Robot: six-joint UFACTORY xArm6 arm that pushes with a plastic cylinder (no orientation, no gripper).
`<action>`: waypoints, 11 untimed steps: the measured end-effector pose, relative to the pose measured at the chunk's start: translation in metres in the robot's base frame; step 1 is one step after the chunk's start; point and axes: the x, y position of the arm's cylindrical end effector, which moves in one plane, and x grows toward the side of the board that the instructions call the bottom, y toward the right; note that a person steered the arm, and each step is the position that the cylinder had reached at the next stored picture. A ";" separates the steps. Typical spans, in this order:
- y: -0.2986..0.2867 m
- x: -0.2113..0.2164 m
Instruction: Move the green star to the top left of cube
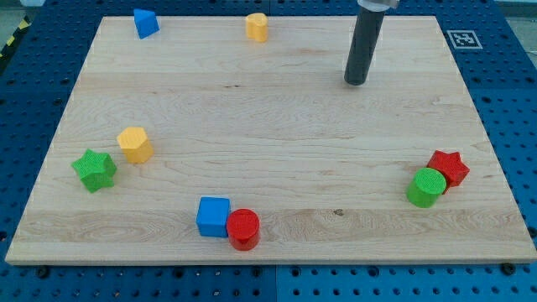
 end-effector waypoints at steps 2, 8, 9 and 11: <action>-0.024 0.006; -0.397 0.169; -0.397 0.169; -0.343 0.192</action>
